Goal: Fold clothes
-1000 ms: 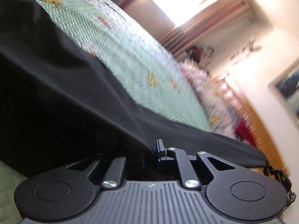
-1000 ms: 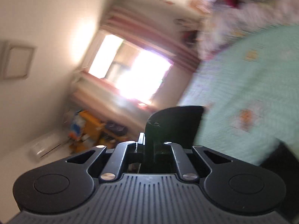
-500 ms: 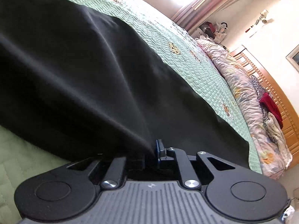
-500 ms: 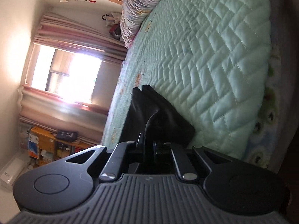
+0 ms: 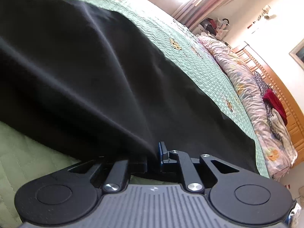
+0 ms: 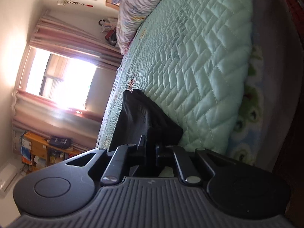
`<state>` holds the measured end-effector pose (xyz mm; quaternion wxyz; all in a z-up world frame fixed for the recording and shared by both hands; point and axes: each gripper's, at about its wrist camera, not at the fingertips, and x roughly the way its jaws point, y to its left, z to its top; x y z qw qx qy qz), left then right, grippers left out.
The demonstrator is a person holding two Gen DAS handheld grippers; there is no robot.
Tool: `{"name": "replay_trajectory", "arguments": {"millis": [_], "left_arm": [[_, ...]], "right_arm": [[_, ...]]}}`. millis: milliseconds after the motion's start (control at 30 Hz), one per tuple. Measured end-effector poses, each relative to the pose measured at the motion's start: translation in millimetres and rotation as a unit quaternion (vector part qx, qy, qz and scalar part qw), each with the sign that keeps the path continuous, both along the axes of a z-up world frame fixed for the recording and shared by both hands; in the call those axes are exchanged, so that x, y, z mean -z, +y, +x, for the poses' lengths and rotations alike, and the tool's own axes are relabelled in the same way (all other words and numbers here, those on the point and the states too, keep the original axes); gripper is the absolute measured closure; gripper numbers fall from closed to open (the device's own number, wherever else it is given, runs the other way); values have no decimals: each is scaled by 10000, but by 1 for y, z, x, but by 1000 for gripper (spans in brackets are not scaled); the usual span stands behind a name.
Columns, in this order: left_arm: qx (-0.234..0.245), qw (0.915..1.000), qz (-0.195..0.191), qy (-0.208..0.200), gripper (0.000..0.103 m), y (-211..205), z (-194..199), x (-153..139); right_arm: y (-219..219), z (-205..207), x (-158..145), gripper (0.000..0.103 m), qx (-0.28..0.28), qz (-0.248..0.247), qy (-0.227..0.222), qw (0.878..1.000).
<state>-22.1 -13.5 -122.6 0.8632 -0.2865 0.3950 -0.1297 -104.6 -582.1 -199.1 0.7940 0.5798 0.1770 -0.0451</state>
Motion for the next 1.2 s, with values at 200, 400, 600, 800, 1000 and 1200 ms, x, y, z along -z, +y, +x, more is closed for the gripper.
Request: {"name": "replay_trajectory", "arguments": {"millis": [200,400,600,800,1000,1200], "left_arm": [[-15,10000,-69,8,91,1,-1,4],[-69,10000,-38,-1,89,2,-4,6],[-88,9999,17,89,80,2,-8,-1],[114,9996,214,109,31,2,-21,-27],[-254,9893,1392,-345,1,16,-40,-79],[-479,9765,2099,-25,1,49,-30,-95]], "right_arm": [[32,-26,-66,56,665,-1742,533,9810],[115,1,-125,41,-691,-3174,-90,9457],[217,61,-111,41,-2761,-3384,-285,8991],[248,76,-72,43,-3408,-3821,-66,8590],[256,78,-74,39,-3356,-3871,284,8583],[304,75,-107,33,-3455,-4191,-11,8396]]}}
